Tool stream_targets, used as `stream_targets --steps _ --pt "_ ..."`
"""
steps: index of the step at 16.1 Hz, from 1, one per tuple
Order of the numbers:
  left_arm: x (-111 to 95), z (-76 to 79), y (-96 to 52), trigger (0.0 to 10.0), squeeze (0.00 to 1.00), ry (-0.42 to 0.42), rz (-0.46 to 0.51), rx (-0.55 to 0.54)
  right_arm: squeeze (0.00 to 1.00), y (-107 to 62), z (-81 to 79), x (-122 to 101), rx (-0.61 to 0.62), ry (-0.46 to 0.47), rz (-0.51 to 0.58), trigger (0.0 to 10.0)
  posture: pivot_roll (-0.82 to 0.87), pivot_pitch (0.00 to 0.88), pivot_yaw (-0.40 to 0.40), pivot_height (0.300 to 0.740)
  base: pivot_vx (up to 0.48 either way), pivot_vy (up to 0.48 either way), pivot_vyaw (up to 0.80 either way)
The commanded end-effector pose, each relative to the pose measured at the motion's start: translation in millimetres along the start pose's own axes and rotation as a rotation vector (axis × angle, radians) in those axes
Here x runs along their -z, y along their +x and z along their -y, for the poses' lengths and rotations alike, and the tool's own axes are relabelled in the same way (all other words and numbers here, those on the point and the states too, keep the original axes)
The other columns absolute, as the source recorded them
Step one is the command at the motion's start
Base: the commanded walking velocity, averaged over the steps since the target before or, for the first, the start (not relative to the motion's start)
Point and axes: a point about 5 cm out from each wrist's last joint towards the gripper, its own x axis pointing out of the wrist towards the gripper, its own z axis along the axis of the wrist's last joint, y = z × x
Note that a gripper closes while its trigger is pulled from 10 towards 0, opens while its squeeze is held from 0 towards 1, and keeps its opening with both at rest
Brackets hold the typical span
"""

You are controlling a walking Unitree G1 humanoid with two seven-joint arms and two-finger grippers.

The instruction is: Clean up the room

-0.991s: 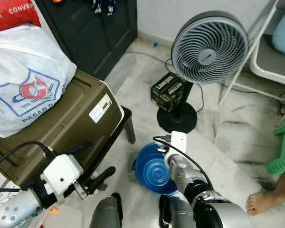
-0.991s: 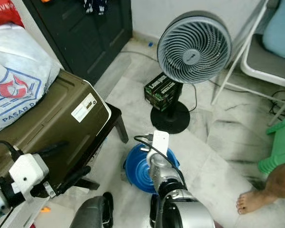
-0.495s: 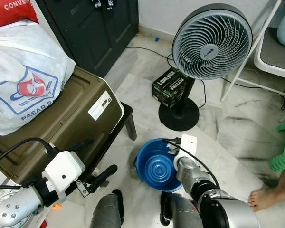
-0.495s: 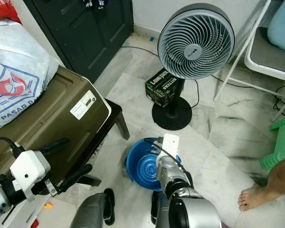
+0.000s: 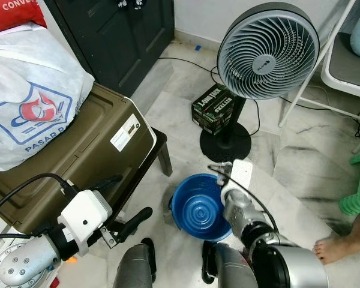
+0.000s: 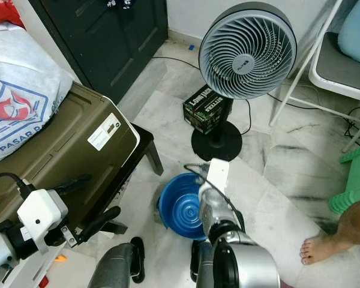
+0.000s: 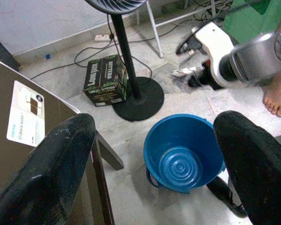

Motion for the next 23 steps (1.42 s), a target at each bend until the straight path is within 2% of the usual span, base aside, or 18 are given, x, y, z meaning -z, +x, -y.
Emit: stream_targets --steps 1,4,7,8,11,12,13,14,16,17,19,20,21,23 --pt "-1 1.4 -2.5 10.0 0.00 0.011 -0.010 -0.005 1.00 -0.9 -3.9 -1 -0.013 0.039 0.009 10.0 0.25 0.300 0.052 0.740 0.000 0.000 0.00" --pt "-1 -1.0 -0.3 10.0 0.00 0.023 -0.005 -0.010 1.00 -3.4 -17.1 -14 -0.070 0.067 0.080 10.0 0.24 0.293 0.054 0.740 0.000 0.000 0.00" --pt "-1 -1.6 3.8 10.0 0.00 0.026 0.004 -0.010 1.00 -6.6 -21.8 -16 -0.106 0.081 0.115 10.0 0.24 0.287 0.053 0.740 0.000 0.000 0.00" --pt "-1 -1.9 6.8 10.0 0.00 0.027 0.010 -0.011 1.00 -11.6 -24.6 -20 -0.158 0.083 0.163 10.0 0.22 0.278 0.047 0.740 0.000 0.000 0.00" --pt "-2 -3.9 21.2 10.0 0.00 0.027 0.053 -0.029 1.00 -41.8 -29.4 -33 -0.371 0.046 0.303 10.0 0.17 0.243 0.029 0.740 0.000 0.000 0.00" --pt "-3 -4.6 24.7 10.0 0.00 0.027 0.063 -0.033 1.00 -48.1 -28.2 -35 -0.401 0.034 0.328 10.0 0.16 0.234 0.025 0.740 0.000 0.000 0.00" --pt "-4 -6.4 32.1 10.0 0.00 0.028 0.088 -0.043 1.00 -63.3 -24.4 -38 -0.473 -0.027 0.373 10.0 0.13 0.211 0.016 0.740 0.000 0.000 0.00" --pt "-4 -7.6 35.9 10.0 0.00 0.029 0.094 -0.046 1.00 -66.4 -23.1 -38 -0.495 -0.047 0.378 10.0 0.12 0.203 0.013 0.740 0.000 0.000 0.00" --pt "-9 -16.2 60.0 10.0 0.00 0.028 0.165 -0.083 1.00 -94.5 6.2 -30 -0.620 -0.187 0.375 10.0 0.05 0.137 -0.008 0.740 0.000 0.000 0.00" --pt "-9 -17.7 63.8 10.0 0.00 0.027 0.171 -0.091 1.00 -97.0 10.5 -27 -0.634 -0.213 0.364 10.0 0.03 0.124 -0.010 0.740 0.000 0.000 0.00" --pt "-6 -24.3 80.5 10.0 0.00 0.023 0.196 -0.152 1.00 -113.8 37.7 -16 -0.692 -0.327 0.296 10.0 -0.02 0.071 -0.014 0.740 0.000 0.000 0.00" --pt "-6 -25.4 83.2 10.0 0.00 0.015 0.205 -0.165 1.00 -118.4 41.9 -15 -0.711 -0.364 0.282 10.0 -0.03 0.057 -0.016 0.740 0.000 0.000 0.00" --pt "-7 -28.0 91.5 10.0 0.00 0.005 0.225 -0.181 1.00 -123.9 48.2 -13 -0.748 -0.438 0.253 10.0 -0.05 0.032 -0.021 0.740 0.000 0.000 0.00" --pt "-8 -32.3 102.9 10.0 0.00 0.034 0.245 -0.235 1.00 -124.6 55.2 -16 -0.763 -0.501 0.237 10.0 -0.05 0.000 -0.024 0.740 0.000 0.000 0.00"
